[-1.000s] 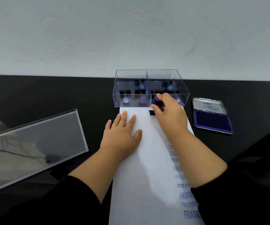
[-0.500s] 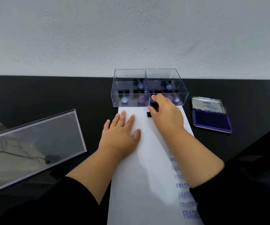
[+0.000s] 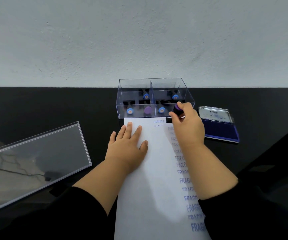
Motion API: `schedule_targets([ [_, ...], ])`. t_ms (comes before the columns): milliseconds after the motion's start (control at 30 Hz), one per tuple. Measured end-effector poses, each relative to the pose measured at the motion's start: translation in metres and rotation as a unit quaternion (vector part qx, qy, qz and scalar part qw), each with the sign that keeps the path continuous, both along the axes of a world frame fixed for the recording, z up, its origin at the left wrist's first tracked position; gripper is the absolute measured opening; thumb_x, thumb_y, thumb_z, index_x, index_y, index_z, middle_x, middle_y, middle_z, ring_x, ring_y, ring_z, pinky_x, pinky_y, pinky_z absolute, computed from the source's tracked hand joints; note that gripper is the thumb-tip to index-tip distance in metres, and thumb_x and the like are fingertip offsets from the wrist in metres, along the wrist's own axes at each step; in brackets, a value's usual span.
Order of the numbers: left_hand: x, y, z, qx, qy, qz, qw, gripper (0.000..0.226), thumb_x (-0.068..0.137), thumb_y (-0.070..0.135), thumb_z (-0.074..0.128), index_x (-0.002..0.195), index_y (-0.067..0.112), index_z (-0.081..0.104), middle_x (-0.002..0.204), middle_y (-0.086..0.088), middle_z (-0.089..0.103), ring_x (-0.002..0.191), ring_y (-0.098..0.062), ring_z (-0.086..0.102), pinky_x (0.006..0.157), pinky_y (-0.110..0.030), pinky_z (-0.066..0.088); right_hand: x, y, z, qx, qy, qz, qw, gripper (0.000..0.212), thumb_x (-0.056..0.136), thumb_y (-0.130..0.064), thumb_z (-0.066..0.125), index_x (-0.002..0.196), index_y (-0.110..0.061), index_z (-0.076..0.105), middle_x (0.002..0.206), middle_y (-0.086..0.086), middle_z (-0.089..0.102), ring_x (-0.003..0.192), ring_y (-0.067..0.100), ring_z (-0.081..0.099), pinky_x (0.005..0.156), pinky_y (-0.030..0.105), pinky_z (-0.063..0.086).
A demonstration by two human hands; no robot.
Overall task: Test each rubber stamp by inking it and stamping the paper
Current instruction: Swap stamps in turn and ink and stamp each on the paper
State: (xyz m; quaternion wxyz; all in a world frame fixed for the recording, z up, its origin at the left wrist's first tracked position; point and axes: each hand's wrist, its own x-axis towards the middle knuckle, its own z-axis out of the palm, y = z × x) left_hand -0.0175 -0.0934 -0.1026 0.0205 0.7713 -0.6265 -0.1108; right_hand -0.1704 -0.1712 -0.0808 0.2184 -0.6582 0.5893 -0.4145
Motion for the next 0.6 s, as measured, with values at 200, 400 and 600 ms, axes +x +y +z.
schedule_targets([
  [200, 0.0007, 0.0004, -0.0009, -0.001, -0.002, -0.004, 1.0, 0.058, 0.099, 0.049, 0.015, 0.151, 0.033, -0.005, 0.159, 0.003, -0.014, 0.146, -0.013, -0.012, 0.117, -0.038, -0.01, -0.0048, -0.0004, 0.0001, 0.0, 0.009, -0.011, 1.0, 0.028, 0.092, -0.03, 0.057, 0.118, -0.022, 0.054, 0.117, -0.004, 0.058, 0.083, 0.007, 0.051, 0.076, 0.032, 0.048],
  [400, 0.0012, -0.0026, -0.0005, 0.001, -0.006, -0.012, 1.0, 0.058, 0.099, 0.05, 0.015, 0.151, 0.034, -0.005, 0.159, 0.003, -0.015, 0.146, -0.013, -0.013, 0.116, -0.038, -0.011, -0.0062, -0.0015, -0.0019, 0.004, 0.018, -0.014, 1.0, 0.028, 0.092, -0.03, 0.057, 0.118, -0.022, 0.054, 0.117, -0.004, 0.058, 0.084, 0.01, 0.052, 0.077, 0.034, 0.049],
  [600, 0.0005, -0.0023, -0.0015, -0.005, -0.001, -0.006, 1.0, 0.058, 0.099, 0.05, 0.016, 0.151, 0.035, -0.004, 0.159, 0.004, -0.014, 0.146, -0.013, -0.012, 0.117, -0.038, -0.011, -0.0002, -0.0062, -0.0027, -0.011, 0.049, 0.019, 0.999, 0.031, 0.092, -0.03, 0.057, 0.122, -0.021, 0.054, 0.116, -0.002, 0.058, 0.082, 0.008, 0.05, 0.071, 0.026, 0.04],
])
